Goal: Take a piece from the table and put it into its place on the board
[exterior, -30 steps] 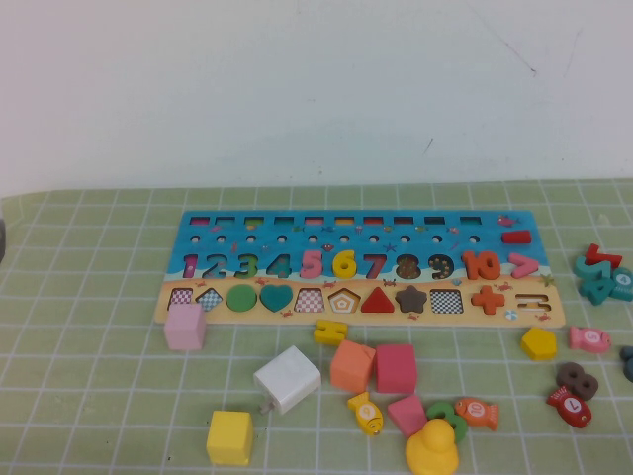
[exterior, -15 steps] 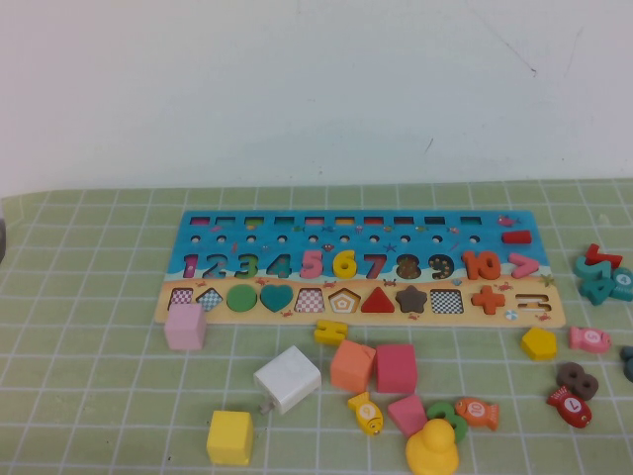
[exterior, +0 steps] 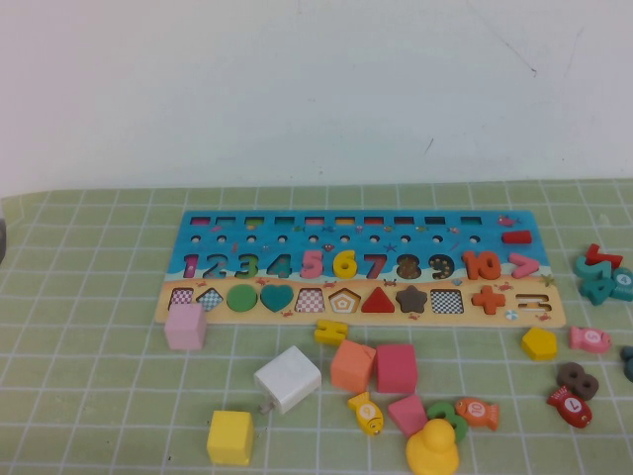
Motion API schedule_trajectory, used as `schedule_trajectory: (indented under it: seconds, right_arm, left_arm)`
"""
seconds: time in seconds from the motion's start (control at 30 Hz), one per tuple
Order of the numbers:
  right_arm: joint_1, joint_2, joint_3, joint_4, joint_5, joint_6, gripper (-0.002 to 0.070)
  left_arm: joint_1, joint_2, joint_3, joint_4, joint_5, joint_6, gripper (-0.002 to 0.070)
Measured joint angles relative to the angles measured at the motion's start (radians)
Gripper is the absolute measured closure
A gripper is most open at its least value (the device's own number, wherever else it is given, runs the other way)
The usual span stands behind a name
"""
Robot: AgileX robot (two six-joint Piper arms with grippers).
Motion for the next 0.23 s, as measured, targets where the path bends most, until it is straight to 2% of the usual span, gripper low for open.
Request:
schedule_trajectory:
  seconds: [0.23]
  right_arm:
    - [0.0,0.0,0.0,0.0,0.0,0.0,0.0678]
  left_arm:
    - [0.0,0.0,-0.002,0.0,0.006,0.0,0.0677]
